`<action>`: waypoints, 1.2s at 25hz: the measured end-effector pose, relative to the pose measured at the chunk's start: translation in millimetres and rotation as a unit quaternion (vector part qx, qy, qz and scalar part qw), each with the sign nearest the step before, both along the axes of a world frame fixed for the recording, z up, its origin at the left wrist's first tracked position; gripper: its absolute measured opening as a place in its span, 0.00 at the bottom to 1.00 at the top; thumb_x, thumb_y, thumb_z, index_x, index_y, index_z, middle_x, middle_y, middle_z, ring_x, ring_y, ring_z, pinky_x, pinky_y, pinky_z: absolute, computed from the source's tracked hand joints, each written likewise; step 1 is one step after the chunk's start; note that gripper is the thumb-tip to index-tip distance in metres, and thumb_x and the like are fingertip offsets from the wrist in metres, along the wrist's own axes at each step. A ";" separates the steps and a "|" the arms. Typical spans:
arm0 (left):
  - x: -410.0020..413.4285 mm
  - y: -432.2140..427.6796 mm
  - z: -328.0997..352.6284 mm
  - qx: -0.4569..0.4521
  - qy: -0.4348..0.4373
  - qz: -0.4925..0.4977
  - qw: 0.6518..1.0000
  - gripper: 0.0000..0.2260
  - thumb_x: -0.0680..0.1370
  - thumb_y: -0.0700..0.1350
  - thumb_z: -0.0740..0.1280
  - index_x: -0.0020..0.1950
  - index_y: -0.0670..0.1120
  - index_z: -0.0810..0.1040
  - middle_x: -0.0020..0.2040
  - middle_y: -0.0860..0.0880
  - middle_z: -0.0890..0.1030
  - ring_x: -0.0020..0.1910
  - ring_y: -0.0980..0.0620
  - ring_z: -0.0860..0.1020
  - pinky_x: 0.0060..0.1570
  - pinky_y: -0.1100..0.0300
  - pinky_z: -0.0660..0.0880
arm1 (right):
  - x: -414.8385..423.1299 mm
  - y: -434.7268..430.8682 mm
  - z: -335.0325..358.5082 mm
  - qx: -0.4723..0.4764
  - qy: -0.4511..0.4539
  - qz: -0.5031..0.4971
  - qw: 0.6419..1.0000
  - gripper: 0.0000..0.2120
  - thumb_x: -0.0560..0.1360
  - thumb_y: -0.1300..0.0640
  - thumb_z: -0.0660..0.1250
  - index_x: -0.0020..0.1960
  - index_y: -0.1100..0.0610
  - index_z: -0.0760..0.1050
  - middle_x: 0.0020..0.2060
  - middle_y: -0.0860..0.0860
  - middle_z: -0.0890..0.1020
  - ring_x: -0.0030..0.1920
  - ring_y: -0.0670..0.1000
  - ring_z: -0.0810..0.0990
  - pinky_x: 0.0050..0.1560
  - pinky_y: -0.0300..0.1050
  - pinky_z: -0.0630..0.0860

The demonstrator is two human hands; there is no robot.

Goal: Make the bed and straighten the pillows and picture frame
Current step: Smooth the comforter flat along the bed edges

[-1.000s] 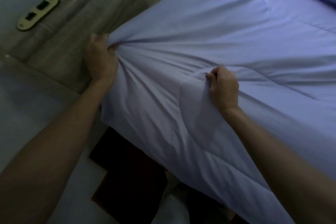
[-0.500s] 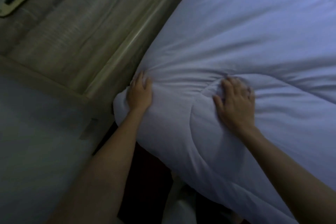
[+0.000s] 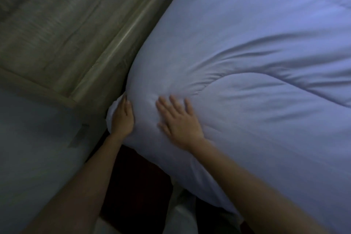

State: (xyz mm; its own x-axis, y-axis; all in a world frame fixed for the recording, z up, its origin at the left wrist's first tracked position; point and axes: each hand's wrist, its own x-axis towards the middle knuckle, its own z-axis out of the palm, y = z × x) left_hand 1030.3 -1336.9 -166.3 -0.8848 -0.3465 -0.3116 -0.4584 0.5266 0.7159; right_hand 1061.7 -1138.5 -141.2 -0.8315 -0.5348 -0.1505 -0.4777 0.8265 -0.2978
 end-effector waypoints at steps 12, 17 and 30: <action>69.1 271.3 23.7 -0.284 0.225 -0.391 0.846 0.23 0.79 0.49 0.55 0.71 0.41 0.69 0.73 0.40 0.67 0.73 0.39 0.65 0.70 0.37 0.56 | 27.0 300.3 -12.4 0.073 0.055 -0.423 0.902 0.27 0.80 0.44 0.51 0.77 0.51 0.55 0.77 0.49 0.58 0.76 0.55 0.56 0.72 0.65 0.49; 124.4 379.7 14.8 -0.261 0.232 -0.566 0.747 0.25 0.79 0.54 0.55 0.73 0.44 0.67 0.74 0.46 0.67 0.73 0.45 0.65 0.71 0.41 0.61 | 147.0 435.7 -12.2 0.101 0.057 -0.578 0.808 0.28 0.77 0.44 0.48 0.76 0.51 0.57 0.76 0.50 0.60 0.76 0.57 0.58 0.72 0.65 0.52; 87.2 447.6 24.4 -0.337 0.067 -0.280 0.896 0.26 0.82 0.47 0.55 0.75 0.34 0.55 0.76 0.35 0.57 0.76 0.36 0.56 0.71 0.32 0.49 | 264.9 420.4 -6.4 0.083 0.099 -0.289 0.948 0.30 0.75 0.40 0.54 0.73 0.53 0.65 0.72 0.51 0.70 0.71 0.56 0.68 0.67 0.67 0.64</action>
